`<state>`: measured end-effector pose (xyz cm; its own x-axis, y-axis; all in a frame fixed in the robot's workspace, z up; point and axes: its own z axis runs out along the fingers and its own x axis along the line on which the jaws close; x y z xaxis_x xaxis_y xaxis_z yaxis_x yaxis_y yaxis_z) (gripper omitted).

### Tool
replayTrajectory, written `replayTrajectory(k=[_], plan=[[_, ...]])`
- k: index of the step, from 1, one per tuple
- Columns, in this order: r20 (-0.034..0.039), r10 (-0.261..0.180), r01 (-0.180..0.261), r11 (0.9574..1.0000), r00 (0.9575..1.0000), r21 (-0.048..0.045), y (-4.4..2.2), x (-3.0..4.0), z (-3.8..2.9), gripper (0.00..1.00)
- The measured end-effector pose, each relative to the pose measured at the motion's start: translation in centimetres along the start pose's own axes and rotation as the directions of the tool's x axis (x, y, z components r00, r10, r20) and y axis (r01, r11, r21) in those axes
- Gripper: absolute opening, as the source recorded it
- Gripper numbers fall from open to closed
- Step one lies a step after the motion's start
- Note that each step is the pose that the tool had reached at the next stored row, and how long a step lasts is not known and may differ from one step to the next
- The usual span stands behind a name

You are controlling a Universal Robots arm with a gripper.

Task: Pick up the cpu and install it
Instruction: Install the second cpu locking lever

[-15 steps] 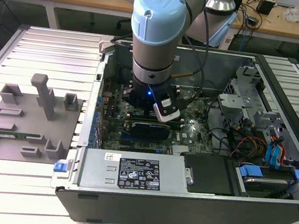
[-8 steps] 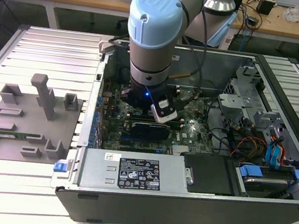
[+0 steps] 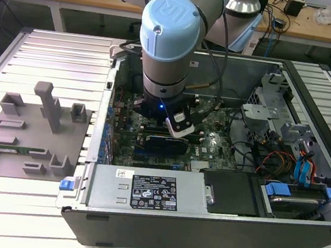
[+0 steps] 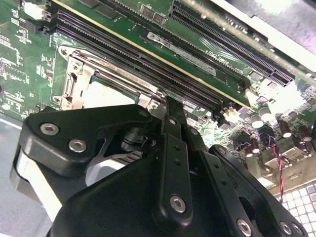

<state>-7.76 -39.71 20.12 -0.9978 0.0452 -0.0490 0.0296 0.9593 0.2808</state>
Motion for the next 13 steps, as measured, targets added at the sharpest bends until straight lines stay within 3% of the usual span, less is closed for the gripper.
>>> replayTrajectory(k=[8,13], plan=[[-0.0005,0.001,-0.001,0.9999,1.0000,-0.0169,-0.10,0.09,0.34,0.11],[-0.0006,0.001,-0.001,0.9998,1.0000,-0.0191,-0.16,0.34,0.49,0.11]])
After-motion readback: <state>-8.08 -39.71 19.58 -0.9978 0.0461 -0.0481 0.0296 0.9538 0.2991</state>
